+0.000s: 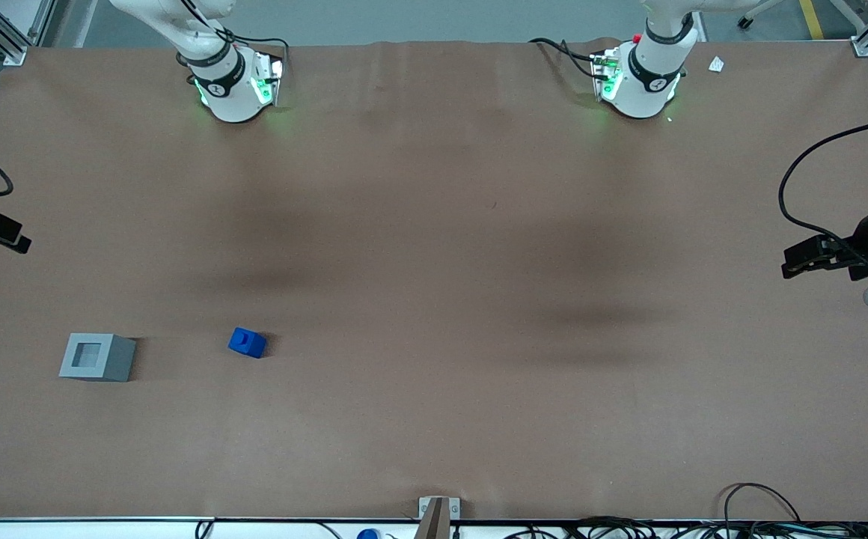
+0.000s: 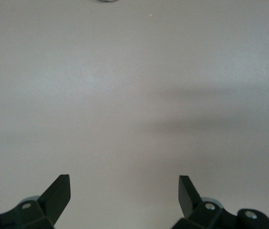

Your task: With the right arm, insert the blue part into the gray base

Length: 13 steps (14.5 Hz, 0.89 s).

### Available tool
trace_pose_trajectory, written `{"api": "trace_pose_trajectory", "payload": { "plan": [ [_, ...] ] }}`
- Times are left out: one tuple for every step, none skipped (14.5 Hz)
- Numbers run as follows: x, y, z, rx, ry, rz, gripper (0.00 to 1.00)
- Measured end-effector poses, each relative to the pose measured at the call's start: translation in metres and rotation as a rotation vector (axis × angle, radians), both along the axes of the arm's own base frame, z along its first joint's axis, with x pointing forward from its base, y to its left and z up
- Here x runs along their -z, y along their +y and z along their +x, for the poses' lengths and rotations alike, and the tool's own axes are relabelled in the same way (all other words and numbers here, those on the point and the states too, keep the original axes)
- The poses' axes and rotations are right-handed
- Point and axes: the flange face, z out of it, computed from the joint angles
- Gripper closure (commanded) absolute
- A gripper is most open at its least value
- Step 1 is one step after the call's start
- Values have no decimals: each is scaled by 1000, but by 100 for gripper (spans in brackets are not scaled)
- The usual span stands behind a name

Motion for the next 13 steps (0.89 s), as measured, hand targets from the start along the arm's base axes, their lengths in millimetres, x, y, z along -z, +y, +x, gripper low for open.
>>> {"api": "trace_pose_trajectory", "payload": {
  "plan": [
    [0, 0, 0, 0, 0, 0, 0],
    [0, 0, 0, -1, 0, 0, 0],
    [0, 0, 0, -1, 0, 0, 0],
    [0, 0, 0, -1, 0, 0, 0],
    [0, 0, 0, -1, 0, 0, 0],
    [0, 1, 0, -2, 1, 0, 0],
    [1, 1, 0, -2, 3, 1, 0],
    [2, 2, 1, -4, 6, 1, 0],
    [6, 3, 2, -6, 12, 2, 0],
    [11, 4, 4, -8, 22, 4, 0],
    [22, 7, 8, -13, 36, 6, 0],
    [36, 11, 13, -20, 45, 7, 0],
    [55, 16, 20, -28, 49, 7, 0]
  ]
}}
